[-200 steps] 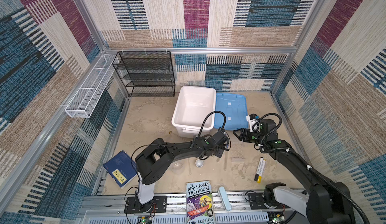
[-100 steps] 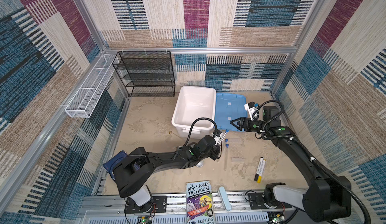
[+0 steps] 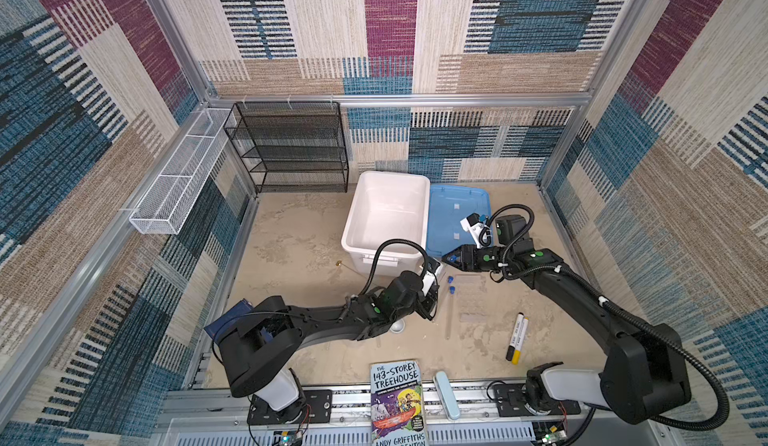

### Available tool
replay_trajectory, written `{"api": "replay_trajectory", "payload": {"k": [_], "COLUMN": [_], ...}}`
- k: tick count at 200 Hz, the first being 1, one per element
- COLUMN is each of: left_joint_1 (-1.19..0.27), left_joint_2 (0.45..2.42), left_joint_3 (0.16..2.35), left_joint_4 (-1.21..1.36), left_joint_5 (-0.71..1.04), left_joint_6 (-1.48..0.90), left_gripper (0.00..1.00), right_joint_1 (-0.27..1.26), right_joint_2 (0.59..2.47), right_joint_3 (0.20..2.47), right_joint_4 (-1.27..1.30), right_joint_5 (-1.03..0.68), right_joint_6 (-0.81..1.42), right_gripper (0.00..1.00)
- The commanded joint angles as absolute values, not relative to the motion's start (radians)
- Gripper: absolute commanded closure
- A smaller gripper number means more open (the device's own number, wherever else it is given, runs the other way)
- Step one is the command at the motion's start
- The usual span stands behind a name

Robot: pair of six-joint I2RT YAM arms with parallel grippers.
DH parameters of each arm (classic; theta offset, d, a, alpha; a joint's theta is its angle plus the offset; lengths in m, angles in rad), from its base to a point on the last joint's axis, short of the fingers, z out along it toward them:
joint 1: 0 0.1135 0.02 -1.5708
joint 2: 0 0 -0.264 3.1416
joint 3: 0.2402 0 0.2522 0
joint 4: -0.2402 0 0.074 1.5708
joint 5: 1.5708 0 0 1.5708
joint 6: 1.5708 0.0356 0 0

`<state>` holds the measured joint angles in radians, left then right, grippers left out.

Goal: Organize the chemistry lab equipment
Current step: 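Close the right gripper on the tube's blue cap above the left gripper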

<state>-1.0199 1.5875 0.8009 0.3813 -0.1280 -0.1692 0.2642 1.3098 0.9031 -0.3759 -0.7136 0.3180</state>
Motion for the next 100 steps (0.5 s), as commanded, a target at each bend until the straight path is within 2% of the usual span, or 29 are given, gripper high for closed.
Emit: {"api": "replay_trajectory", "payload": {"k": [1,50,87,100], "left_joint_1": [-1.019,-1.019,-1.02,-1.02], "left_joint_2": [1.587,1.591,1.592,1.583], "left_joint_3": [0.803,0.803,0.807,0.8], "left_joint_4": [0.416,0.413,0.403,0.401], "left_joint_5": [-0.14,-0.137,-0.133,-0.146], "left_joint_6": [-0.152,-0.147,-0.136,-0.134], "left_gripper": [0.96,0.96,0.96,0.91], "right_joint_1": [0.266,0.265,0.266,0.265], "right_joint_2": [1.313,1.312,1.316,1.313], "right_joint_3": [0.898,0.889,0.884,0.884], "right_joint_4": [-0.344,-0.327,-0.313,-0.311], "right_joint_5": [-0.729,-0.732,-0.733,-0.728], "right_joint_6": [0.328,0.337,0.334,0.332], "right_gripper": [0.65,0.77,0.8,0.8]}}
